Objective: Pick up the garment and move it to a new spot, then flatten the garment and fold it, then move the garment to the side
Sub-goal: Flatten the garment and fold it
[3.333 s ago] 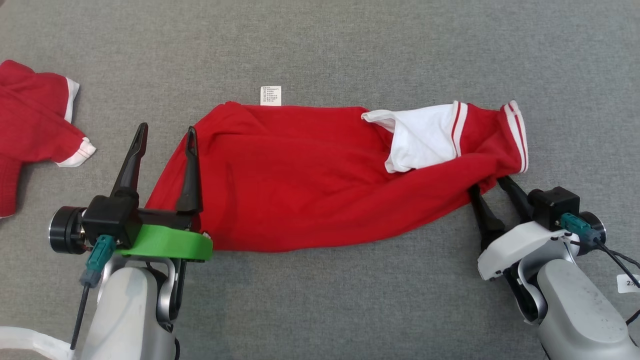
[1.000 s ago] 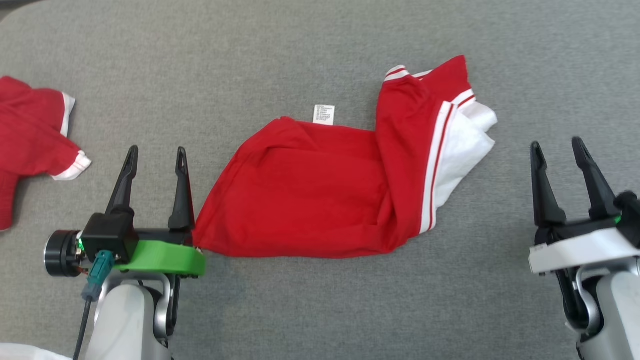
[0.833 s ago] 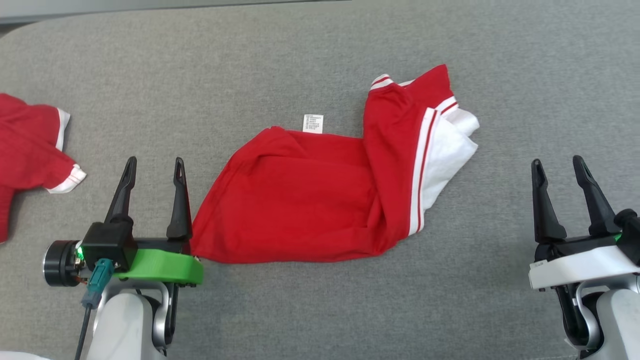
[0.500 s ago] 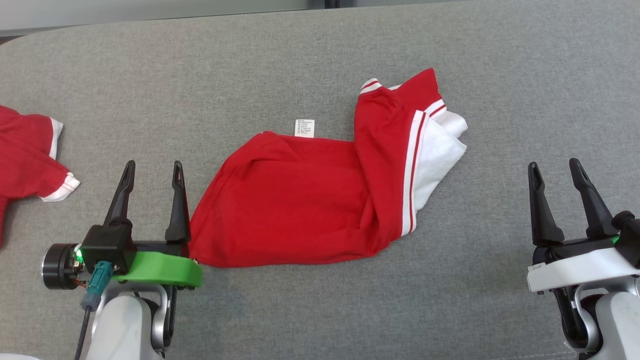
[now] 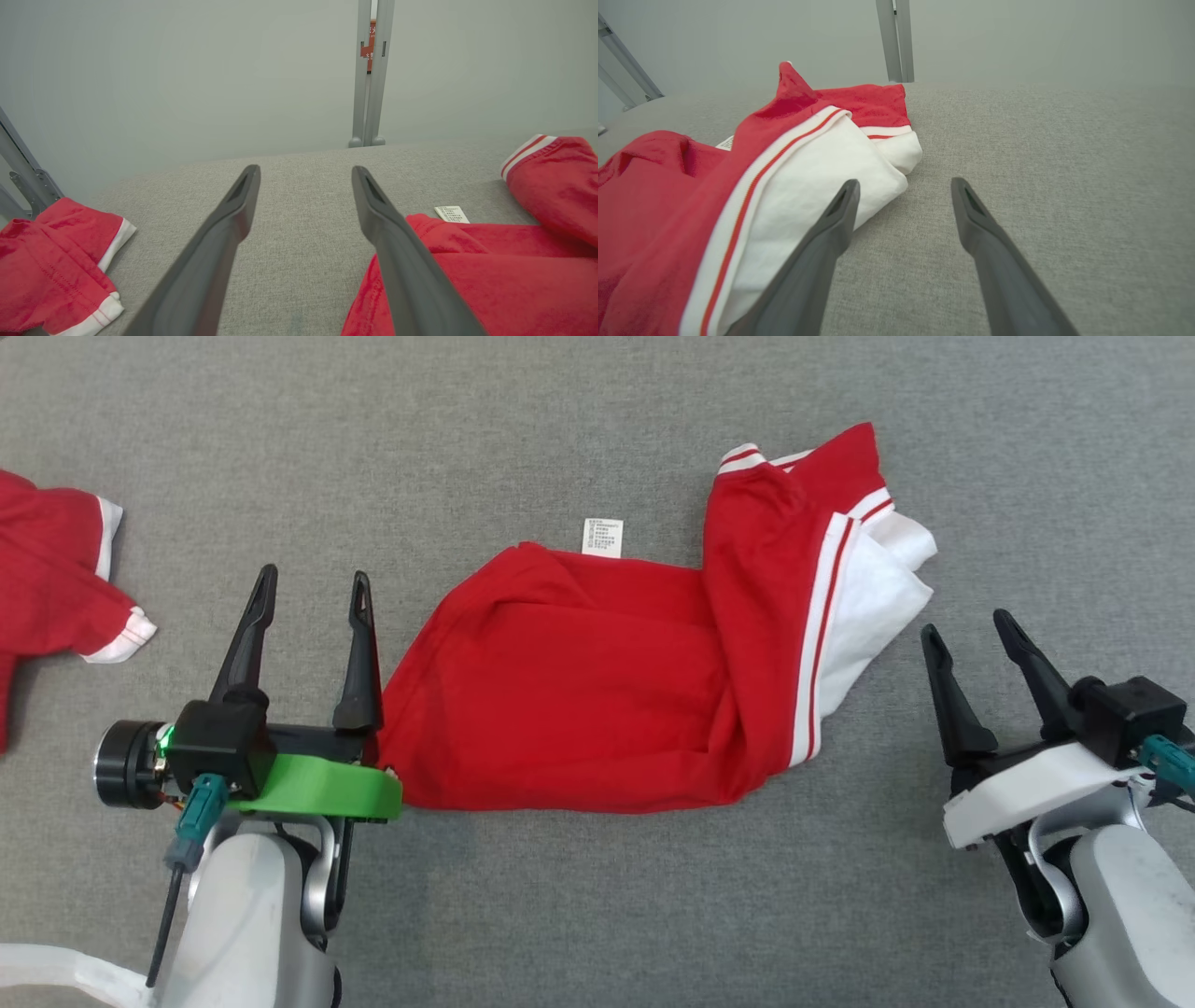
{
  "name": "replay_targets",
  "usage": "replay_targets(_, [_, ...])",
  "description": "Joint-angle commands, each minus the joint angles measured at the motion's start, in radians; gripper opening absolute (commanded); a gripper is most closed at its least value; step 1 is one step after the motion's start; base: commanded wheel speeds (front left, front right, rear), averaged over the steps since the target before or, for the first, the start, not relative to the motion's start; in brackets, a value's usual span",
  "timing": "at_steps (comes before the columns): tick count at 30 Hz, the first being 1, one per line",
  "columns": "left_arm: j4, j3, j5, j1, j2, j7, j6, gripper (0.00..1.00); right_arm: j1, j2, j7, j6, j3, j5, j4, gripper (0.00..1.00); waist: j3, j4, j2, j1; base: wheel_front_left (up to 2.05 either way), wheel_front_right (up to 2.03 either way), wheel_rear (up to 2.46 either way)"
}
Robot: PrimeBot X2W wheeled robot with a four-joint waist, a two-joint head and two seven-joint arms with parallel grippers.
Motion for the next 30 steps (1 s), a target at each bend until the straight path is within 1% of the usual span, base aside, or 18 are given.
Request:
replay_targets(1, [-0.002, -0.003, 0.005, -0.019, -0.003, -0.001, 0.000, 1.00, -0.032, -0.010, -0.005, -0.001, 0.017, 0.011, 0.026, 1.00, 0.056, 0.050, 0.0000, 0.0000, 0.00, 0.00, 0.00])
replay_targets(7, [0.003, -0.018, -0.004, -0.039, -0.008, -0.001, 0.010, 1.00, -0.129, -0.016, -0.029, -0.001, 0.089, 0.057, 0.168, 1.00, 0.080, 0.070, 0.0000, 0.0000, 0.00, 0.00, 0.00])
replay_targets(8, [0.004, -0.020, -0.005, -0.040, -0.009, -0.001, 0.012, 1.00, -0.138, -0.017, -0.033, -0.001, 0.099, 0.065, 0.182, 0.81, 0.081, 0.071, 0.0000, 0.0000, 0.00, 0.00, 0.00])
replay_targets(9, [0.005, -0.020, -0.006, -0.040, -0.009, -0.001, 0.012, 1.00, -0.144, -0.018, -0.039, -0.001, 0.112, 0.075, 0.198, 0.33, 0.080, 0.072, 0.0000, 0.0000, 0.00, 0.00, 0.00])
replay_targets(10, [0.005, -0.020, -0.005, -0.039, -0.010, -0.001, 0.013, 1.00, -0.148, -0.020, -0.042, -0.001, 0.122, 0.081, 0.206, 0.00, 0.079, 0.071, 0.0000, 0.0000, 0.00, 0.00, 0.00])
replay_targets(14, [0.008, -0.017, -0.002, -0.034, -0.011, -0.001, 0.016, 1.00, -0.137, -0.034, -0.069, -0.002, 0.125, 0.095, 0.206, 0.00, 0.073, 0.059, 0.0000, 0.0000, 0.00, 0.00, 0.00])
replay_targets(17, [0.008, -0.014, 0.002, -0.030, -0.011, -0.001, 0.016, 1.00, -0.106, -0.036, -0.083, -0.002, 0.086, 0.090, 0.163, 0.00, 0.065, 0.048, 0.0000, 0.0000, 0.00, 0.00, 0.00])
replay_targets(19, [0.009, -0.011, 0.004, -0.024, -0.011, -0.001, 0.017, 1.00, -0.076, -0.032, -0.087, -0.002, 0.042, 0.076, 0.115, 0.00, 0.056, 0.041, 0.0000, 0.0000, 0.00, 0.00, 0.00])
replay_targets(21, [0.008, -0.007, 0.004, -0.018, -0.011, -0.001, 0.017, 1.00, -0.034, -0.022, -0.084, -0.002, -0.006, 0.058, 0.055, 0.00, 0.048, 0.033, 0.0000, 0.0000, 0.00, 0.00, 0.00])
replay_targets(23, [0.008, -0.004, 0.003, -0.011, -0.011, -0.001, 0.017, 1.00, 0.011, -0.011, -0.060, -0.002, -0.058, 0.029, -0.021, 0.00, 0.040, 0.025, 0.0000, 0.0000, 0.00, 0.00, 0.00])
replay_targets(26, [0.007, -0.001, -0.001, -0.008, -0.012, -0.001, 0.014, 1.00, 0.068, 0.015, -0.008, -0.002, -0.127, -0.024, -0.167, 0.00, 0.032, 0.016, 0.0000, 0.0000, 0.00, 0.00, 0.00])
replay_targets(28, [0.006, 0.001, -0.002, -0.006, -0.012, -0.001, 0.014, 1.00, 0.099, 0.034, 0.032, -0.001, -0.149, -0.058, -0.264, 0.00, 0.029, 0.011, 0.0000, 0.0000, 0.00, 0.00, 0.00])
replay_targets(30, [0.006, -0.001, -0.005, -0.007, -0.012, -0.001, 0.012, 1.00, 0.115, 0.050, 0.081, -0.001, -0.146, -0.082, -0.344, 0.00, 0.028, 0.011, 0.0000, 0.0000, 0.00, 0.00, 0.00])
